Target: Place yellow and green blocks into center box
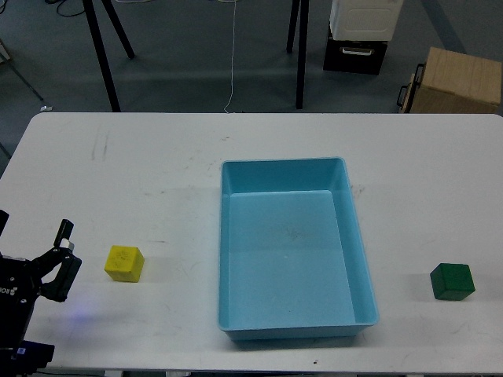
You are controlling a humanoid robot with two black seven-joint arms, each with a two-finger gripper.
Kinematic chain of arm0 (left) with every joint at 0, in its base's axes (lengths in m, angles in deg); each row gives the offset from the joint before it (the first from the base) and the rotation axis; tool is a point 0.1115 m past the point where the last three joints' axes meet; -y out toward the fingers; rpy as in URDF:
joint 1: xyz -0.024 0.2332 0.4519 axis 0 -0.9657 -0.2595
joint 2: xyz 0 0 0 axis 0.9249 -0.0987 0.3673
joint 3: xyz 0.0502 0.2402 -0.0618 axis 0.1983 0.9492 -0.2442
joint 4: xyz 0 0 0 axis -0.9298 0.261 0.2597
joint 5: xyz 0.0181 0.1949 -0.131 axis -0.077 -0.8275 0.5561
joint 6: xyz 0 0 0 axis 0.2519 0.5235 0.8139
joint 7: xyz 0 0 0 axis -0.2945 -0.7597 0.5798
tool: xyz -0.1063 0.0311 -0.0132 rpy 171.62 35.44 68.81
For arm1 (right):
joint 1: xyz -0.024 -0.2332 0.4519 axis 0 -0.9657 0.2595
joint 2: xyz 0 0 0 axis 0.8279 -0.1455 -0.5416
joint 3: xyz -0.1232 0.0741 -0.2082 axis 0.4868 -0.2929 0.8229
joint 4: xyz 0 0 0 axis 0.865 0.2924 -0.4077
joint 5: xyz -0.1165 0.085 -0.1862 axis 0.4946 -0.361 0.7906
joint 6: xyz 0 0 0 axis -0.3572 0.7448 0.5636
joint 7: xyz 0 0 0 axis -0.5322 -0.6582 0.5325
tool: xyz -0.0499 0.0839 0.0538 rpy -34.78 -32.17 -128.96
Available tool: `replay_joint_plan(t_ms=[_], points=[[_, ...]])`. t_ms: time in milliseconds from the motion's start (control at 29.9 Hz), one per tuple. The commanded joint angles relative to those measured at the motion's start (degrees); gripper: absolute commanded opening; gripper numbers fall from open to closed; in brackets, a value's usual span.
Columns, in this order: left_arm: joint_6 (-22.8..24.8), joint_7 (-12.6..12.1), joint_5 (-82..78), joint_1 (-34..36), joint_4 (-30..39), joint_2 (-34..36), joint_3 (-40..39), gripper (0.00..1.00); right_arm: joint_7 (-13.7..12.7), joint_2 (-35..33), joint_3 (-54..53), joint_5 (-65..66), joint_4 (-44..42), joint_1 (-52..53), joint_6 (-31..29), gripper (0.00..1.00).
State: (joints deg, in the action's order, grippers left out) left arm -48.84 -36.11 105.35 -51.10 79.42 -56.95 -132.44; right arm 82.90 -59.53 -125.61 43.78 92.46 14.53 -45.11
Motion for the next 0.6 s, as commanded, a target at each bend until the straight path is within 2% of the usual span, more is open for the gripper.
replay_joint_plan(t_ms=[0, 200, 334, 434, 568], points=[[0.00, 0.07, 0.00, 0.18, 0.00, -0.22, 0.08, 1.00, -1.27, -8.79, 5.16, 10.06, -0.30, 5.51, 6.87, 0.99], [0.00, 0.07, 0.00, 0.89, -0.08, -1.10, 0.26, 1.00, -9.53, -18.82, 17.89, 22.28, -0.56, 17.80, 13.73, 0.99], [0.00, 0.07, 0.00, 1.50, -0.08, -1.19, 0.26, 1.00, -12.96, -23.92, 31.77, 38.18, -0.56, 29.13, 15.23, 0.99], [0.00, 0.07, 0.00, 1.85, -0.17, -1.19, 0.26, 1.00, -15.24, -24.63, 42.32, 46.81, -1.61, 39.07, 16.20, 0.99], [0.00, 0.07, 0.00, 1.85, -0.17, -1.45, 0.44, 1.00, -19.64, -24.63, 59.37, 54.46, -2.58, 53.57, 15.85, 0.99]])
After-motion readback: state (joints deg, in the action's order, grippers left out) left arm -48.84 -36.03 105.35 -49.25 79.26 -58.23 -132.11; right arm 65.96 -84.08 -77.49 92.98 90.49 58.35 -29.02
